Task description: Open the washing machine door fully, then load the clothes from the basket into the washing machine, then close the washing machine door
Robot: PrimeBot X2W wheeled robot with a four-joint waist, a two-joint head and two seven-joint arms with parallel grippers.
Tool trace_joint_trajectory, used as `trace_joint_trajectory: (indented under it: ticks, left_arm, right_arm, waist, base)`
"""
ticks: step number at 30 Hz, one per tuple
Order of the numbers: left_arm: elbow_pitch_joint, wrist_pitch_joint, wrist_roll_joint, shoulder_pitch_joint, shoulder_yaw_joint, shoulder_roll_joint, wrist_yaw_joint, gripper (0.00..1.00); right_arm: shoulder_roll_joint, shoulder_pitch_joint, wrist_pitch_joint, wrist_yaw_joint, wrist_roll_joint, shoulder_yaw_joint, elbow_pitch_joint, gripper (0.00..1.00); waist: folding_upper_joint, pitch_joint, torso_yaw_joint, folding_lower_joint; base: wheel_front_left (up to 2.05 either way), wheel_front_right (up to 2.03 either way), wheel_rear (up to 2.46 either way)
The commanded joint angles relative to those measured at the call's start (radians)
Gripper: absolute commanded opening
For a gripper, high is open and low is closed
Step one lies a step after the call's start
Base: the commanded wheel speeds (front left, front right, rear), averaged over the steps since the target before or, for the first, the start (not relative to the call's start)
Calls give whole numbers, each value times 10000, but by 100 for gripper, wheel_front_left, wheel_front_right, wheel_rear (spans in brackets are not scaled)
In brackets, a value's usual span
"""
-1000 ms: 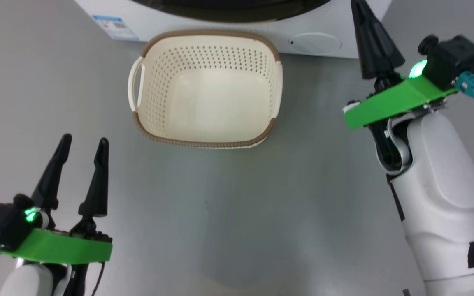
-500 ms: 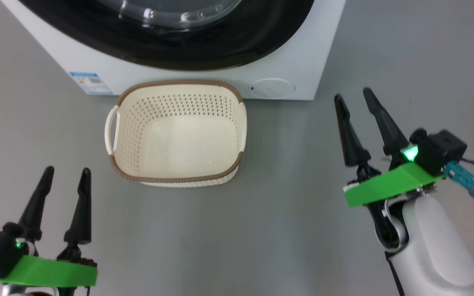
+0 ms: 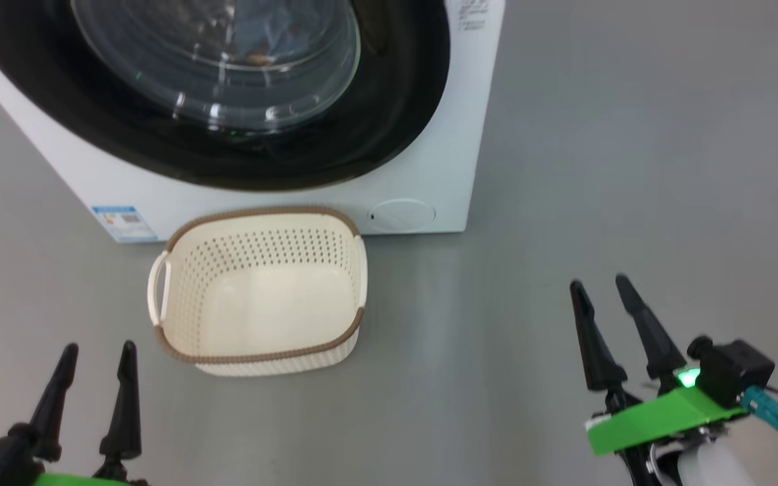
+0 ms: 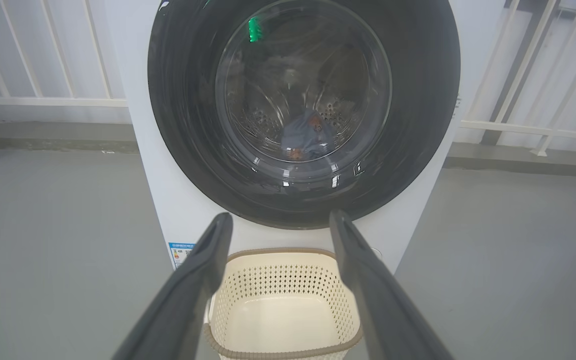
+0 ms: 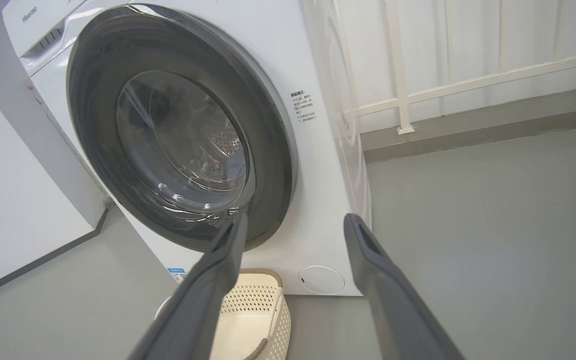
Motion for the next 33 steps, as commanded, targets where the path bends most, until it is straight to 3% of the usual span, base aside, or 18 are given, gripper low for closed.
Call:
trace_joint_trajectory:
  ticks: [1, 12, 33]
  left_arm:
    - [-148, -63, 133, -50, 442, 153, -14, 100]
    - [178, -63, 784, 666, 891, -207, -14, 100]
    - [155, -63, 1166, 1069, 1207, -723, -14, 100]
  right_arm:
    - [72, 90, -48, -59, -118, 196, -341, 100]
    - [72, 1579, -48, -59, -191, -392, -781, 100]
    - [72, 1877, -48, -59, -679, -610, -843, 100]
  waist:
    - [-1, -408, -288, 0]
    - [-1, -855, -361, 0]
    - [-1, -1148, -247, 0]
  base:
    - [0, 0, 0]
    - [0, 0, 0]
    - [0, 0, 0]
